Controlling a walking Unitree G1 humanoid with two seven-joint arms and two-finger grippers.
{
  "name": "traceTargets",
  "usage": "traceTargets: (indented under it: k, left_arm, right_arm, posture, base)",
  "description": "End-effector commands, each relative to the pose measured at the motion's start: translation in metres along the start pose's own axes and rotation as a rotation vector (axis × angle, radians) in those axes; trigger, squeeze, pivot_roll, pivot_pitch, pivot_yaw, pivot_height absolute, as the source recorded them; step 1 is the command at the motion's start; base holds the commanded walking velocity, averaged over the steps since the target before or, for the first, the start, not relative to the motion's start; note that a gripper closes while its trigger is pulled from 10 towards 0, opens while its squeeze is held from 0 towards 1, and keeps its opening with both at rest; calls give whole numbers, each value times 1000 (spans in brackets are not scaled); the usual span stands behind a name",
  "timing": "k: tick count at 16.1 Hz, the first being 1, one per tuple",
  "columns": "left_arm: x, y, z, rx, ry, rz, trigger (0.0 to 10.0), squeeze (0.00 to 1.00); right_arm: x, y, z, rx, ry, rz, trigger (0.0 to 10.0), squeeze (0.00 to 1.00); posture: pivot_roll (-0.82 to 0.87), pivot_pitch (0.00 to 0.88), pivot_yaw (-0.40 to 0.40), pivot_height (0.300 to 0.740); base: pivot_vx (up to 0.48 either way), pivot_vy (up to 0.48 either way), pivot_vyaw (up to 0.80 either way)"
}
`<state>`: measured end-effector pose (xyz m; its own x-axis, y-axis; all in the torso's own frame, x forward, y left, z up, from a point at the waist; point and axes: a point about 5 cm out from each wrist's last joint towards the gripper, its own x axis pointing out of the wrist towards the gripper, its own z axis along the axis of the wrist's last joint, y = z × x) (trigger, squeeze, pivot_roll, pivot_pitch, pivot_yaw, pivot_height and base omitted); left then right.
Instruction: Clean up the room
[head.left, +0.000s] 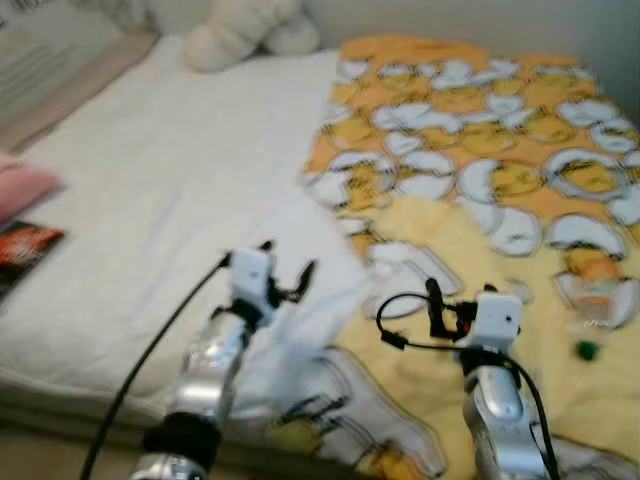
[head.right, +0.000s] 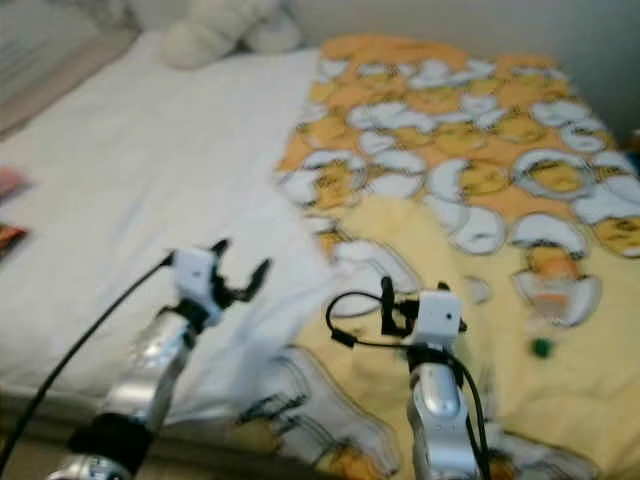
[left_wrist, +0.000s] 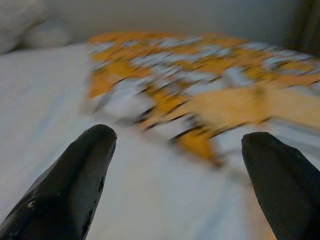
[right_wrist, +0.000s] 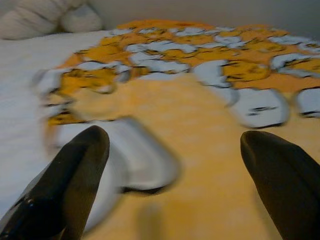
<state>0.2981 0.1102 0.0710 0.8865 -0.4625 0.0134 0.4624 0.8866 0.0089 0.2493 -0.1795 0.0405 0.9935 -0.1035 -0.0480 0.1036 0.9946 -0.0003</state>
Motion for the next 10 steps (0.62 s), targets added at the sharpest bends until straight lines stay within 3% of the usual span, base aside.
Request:
traceTargets:
  k: [1, 8, 10]
  left_arm:
    - [-1, -3, 0, -5, -2, -23, 10000, 0]
    - [-1, -14, 1, -19, -13, -68, 10000, 0]
    - [-1, -4, -5, -38, 36, -30, 10000, 0]
  right_arm:
    - [-1, -5, -2, -2, 20, -20, 10000, 0]
    - [1, -4, 1, -13, 14, 2, 10000, 0]
    - [0, -6, 0, -21, 34, -8, 10000, 0]
  posture:
    - [-19, 0, 44, 740]
    - [-26, 0, 32, 740]
    - [-29, 0, 25, 740]
  base:
    - [0, -480, 0]
    - [0, -480, 0]
    - [0, 0, -378]
